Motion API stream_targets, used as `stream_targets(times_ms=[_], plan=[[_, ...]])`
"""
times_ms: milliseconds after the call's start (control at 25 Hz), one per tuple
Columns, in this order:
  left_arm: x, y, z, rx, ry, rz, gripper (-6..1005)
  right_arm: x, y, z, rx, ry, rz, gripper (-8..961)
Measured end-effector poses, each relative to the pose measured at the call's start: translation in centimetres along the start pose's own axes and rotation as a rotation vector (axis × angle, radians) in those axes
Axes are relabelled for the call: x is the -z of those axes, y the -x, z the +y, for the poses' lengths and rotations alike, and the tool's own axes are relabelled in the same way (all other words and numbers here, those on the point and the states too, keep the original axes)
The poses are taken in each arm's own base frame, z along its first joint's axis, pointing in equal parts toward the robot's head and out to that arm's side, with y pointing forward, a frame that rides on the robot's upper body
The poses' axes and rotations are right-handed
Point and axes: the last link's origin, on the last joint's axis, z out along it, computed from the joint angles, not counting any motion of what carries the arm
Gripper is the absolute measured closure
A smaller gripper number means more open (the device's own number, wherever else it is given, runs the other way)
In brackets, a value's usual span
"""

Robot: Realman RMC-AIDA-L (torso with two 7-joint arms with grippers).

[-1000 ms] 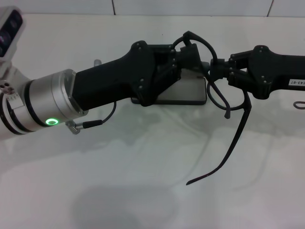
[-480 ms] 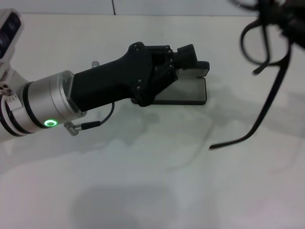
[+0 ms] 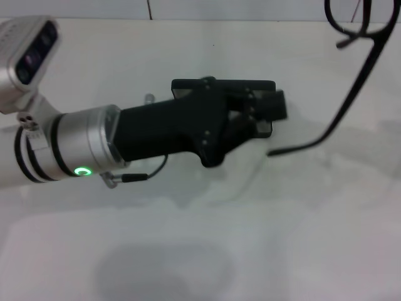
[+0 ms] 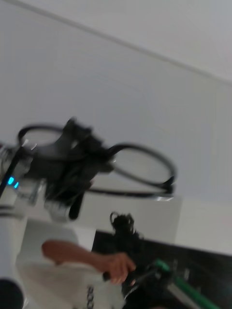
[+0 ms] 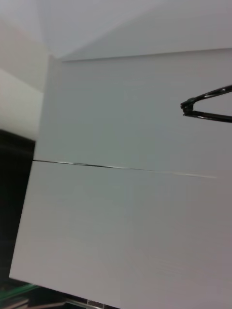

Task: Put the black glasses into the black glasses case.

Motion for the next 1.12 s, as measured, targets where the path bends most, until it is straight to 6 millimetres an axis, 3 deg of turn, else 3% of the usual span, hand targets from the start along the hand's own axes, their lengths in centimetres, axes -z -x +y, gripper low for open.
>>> stream_targets(times_ms=[360, 840, 1120], plan=[[-1.4, 0.6, 0.9, -0.019, 0.091, -0.033, 956, -1.3, -0.7, -0.7, 0.065, -0.041, -0.129, 884], [-2.0, -0.5, 1.3, -0.076, 0.121, 0.066, 956, -3.7, -4.5, -0.2, 0.053, -0.012, -0.015, 885], [-1.1, -0.9, 1.0, -0.073, 0.051, 0.143, 956, -3.8, -5.7, 0.2, 0.019, -0.004, 0.033, 885]])
